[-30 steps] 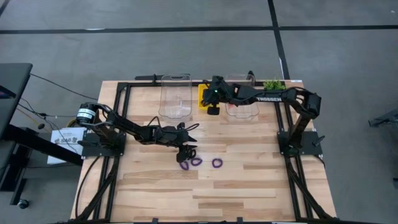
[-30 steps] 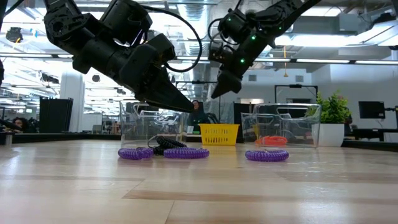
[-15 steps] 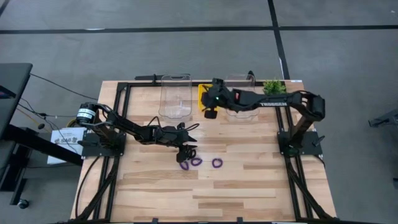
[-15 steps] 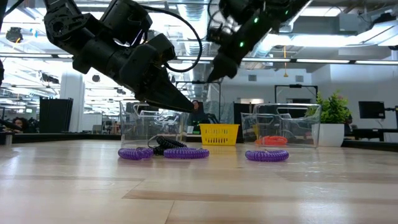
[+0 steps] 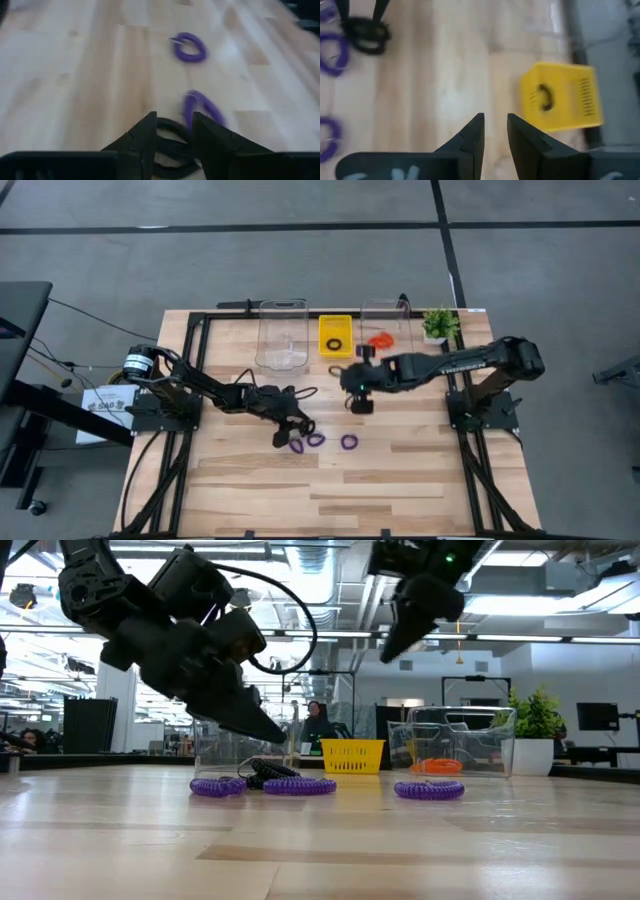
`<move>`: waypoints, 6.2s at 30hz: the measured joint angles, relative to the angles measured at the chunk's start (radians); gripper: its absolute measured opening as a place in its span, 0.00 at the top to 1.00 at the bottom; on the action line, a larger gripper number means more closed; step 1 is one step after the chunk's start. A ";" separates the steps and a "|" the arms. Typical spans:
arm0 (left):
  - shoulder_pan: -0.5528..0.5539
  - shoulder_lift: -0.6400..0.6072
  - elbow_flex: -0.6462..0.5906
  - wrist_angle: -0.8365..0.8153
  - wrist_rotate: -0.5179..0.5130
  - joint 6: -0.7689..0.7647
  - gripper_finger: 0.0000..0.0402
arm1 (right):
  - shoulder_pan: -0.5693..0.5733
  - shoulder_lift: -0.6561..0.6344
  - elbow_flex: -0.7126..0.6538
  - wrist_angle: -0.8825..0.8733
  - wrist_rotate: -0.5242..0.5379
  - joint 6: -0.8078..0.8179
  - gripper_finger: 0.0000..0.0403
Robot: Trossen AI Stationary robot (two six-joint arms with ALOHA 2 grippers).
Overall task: Sort spring keychains
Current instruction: Put the right black spring keychain into the yellow bin
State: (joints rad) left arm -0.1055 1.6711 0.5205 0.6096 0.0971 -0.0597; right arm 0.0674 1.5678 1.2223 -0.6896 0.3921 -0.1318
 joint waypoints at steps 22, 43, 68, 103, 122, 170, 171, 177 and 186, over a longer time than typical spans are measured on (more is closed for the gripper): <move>-0.249 0.000 0.000 0.005 -0.263 0.001 0.70 | 0.280 0.006 -0.239 0.168 0.093 0.344 0.81; -0.256 0.000 0.000 -0.076 -0.329 -0.156 0.70 | 0.358 0.006 -0.248 0.310 0.112 0.362 0.81; -0.256 0.000 0.000 -0.107 -0.340 -0.157 0.70 | 0.363 0.024 -0.266 0.359 0.259 0.467 0.81; -0.253 0.000 0.000 -0.119 -0.381 -0.118 0.70 | 0.330 0.069 -0.315 0.443 0.259 0.437 0.81; -0.262 0.000 0.000 -0.123 -0.366 -0.042 0.70 | 0.330 0.069 -0.315 0.443 0.259 0.437 0.81; -0.251 0.148 0.095 -0.068 -0.356 -0.098 0.70 | 0.330 0.068 -0.315 0.443 0.259 0.436 0.81; -0.251 0.139 0.095 -0.070 -0.356 -0.099 0.70 | 0.330 0.068 -0.315 0.440 0.259 0.436 0.81; -0.252 0.096 0.096 -0.067 -0.357 -0.105 0.70 | 0.330 0.068 -0.315 0.437 0.259 0.436 0.81; -0.252 0.104 0.096 -0.070 -0.359 -0.110 0.70 | 0.330 0.068 -0.315 0.437 0.259 0.436 0.81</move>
State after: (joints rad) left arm -0.3571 1.7754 0.6163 0.5400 -0.2616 -0.1696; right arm 0.3977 1.6363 0.9073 -0.2527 0.6514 0.3042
